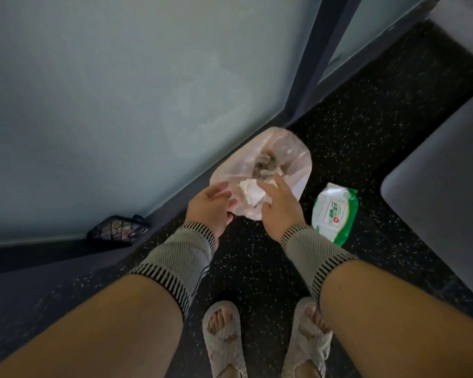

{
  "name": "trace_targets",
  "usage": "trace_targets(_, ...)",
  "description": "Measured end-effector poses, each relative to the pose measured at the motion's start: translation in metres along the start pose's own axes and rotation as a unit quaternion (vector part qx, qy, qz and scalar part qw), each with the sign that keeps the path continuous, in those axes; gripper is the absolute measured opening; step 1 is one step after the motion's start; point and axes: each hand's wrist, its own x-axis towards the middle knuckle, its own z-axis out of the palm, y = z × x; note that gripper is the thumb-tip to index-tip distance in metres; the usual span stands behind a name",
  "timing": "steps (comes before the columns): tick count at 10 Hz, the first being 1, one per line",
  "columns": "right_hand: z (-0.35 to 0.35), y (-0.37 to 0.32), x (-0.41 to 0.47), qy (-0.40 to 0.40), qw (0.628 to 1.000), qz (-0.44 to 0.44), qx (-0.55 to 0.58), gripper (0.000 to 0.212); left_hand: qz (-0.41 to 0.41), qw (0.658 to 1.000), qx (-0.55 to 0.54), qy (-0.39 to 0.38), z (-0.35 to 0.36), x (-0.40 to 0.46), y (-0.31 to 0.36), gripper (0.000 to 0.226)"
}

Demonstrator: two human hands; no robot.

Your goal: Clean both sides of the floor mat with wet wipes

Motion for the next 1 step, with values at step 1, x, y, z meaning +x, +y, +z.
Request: trace_targets(1,0.0068,0.0151,0.0074,-0.014,1.0,0.013,-0.009,0.06,-0.003,1.0,0.01,0.003,0.0006,0.0113,-0.011,0.037)
